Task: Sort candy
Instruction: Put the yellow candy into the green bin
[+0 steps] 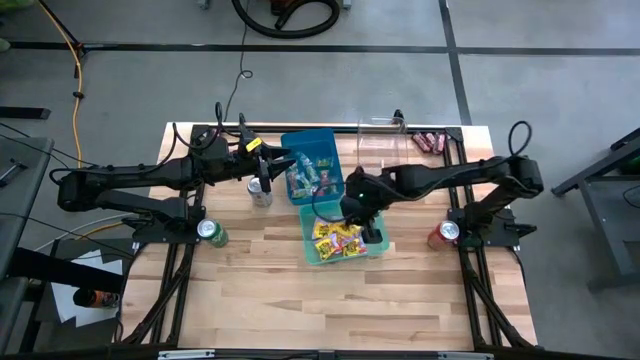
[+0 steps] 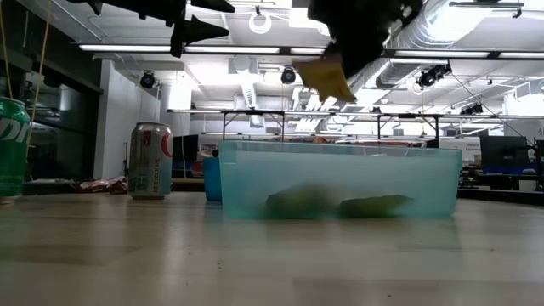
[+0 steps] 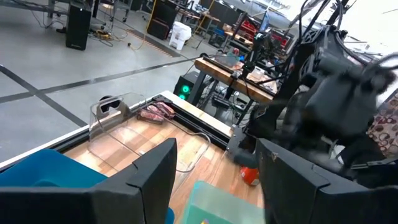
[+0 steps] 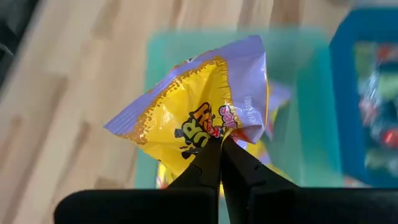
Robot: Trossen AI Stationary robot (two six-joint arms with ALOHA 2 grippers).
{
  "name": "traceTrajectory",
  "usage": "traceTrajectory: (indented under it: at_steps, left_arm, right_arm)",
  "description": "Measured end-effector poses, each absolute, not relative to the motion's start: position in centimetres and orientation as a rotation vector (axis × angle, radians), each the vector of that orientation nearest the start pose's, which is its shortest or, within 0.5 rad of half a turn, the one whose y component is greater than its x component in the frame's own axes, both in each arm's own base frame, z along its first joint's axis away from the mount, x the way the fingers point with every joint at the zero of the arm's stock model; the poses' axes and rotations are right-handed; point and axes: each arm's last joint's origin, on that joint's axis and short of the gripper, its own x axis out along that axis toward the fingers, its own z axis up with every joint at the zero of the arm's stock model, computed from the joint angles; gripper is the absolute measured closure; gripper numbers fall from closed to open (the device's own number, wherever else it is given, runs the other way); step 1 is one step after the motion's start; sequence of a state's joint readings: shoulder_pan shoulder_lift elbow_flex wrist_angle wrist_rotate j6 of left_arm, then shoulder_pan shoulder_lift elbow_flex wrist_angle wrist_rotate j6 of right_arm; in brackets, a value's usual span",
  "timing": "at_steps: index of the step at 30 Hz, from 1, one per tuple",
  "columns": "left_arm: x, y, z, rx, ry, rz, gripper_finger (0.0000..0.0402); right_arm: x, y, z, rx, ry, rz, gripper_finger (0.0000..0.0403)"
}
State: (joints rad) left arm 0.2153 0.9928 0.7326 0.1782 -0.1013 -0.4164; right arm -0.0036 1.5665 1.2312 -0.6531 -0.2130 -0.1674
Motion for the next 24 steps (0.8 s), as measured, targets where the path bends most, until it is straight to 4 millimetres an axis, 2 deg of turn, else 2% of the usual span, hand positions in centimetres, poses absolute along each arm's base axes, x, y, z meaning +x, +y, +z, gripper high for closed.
traceTrajectory:
  at_steps: [6,11,24]
  left_arm:
    - [21.8,5.1,31.2,-0.417,0.015,0.329,0.0195]
    - [21.8,5.1,31.2,-0.417,0.016,0.329,0.0195]
    - [21.8,5.1,31.2,-0.417,0.016,0.329,0.0195]
  right_arm:
    - [32.9,0.3,23.7,-0.066,1.110,0.227,0.0402]
    - [33.4,0.2,22.3,-0.094,1.157,0.203,0.0402]
    - [33.3,0.2,21.8,-0.089,1.195,0.206,0.0402]
